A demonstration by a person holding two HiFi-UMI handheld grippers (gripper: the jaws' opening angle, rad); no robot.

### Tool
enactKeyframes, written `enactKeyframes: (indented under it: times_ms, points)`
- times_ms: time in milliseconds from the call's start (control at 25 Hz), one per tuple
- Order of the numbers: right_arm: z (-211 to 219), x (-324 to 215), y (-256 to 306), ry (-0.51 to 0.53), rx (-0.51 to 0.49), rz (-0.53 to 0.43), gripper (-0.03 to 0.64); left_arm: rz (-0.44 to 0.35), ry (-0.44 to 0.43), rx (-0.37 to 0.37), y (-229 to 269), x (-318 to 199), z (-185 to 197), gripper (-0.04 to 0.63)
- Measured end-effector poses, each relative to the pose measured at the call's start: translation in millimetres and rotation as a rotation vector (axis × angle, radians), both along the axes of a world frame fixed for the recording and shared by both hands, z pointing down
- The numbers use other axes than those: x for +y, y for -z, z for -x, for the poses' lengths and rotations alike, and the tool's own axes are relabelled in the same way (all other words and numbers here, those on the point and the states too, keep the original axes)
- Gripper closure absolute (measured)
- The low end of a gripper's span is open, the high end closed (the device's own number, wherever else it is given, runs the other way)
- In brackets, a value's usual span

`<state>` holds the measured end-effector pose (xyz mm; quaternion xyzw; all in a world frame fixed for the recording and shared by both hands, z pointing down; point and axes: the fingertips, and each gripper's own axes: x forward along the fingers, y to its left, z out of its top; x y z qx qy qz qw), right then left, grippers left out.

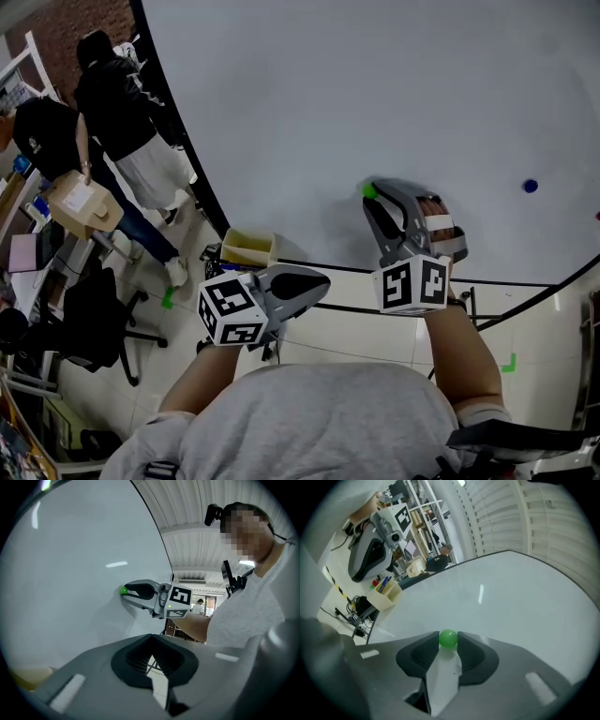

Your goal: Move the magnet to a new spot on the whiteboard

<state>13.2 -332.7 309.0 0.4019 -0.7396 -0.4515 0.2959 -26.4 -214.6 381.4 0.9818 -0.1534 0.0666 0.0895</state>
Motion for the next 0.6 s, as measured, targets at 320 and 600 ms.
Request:
enactKeyframes:
  times_ms: [320, 600]
  points:
    - [-5, 59, -5, 0.194, -0.250, 0.375, 0.491, -0.051, -0.002, -0.017, 9, 3, -2, 0.615]
    - [-19, 106, -60, 0.353, -0.548, 0.815, 0.491, -0.076, -0.011, -0.017, 13, 5, -8, 0.615]
